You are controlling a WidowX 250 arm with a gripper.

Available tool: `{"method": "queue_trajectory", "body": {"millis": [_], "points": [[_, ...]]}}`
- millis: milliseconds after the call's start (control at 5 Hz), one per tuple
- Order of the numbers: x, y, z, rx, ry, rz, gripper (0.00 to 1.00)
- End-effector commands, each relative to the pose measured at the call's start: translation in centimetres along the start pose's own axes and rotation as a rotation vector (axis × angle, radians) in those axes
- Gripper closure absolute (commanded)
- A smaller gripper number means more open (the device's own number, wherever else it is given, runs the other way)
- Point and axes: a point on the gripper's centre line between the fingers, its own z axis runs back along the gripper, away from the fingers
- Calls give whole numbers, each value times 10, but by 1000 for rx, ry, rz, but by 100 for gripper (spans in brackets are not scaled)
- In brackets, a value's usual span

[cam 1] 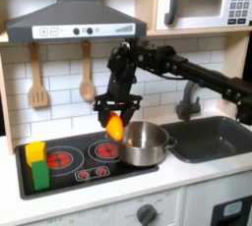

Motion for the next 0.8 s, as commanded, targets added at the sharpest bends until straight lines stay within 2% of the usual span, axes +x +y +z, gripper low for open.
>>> {"method": "queue_trajectory", "body": {"millis": [0,200,600], "points": [[-9,36,-11,37,32,55,100],[-4,42,-25,28,43,51,100],[9,39,-58,5,67,4,100]]}}
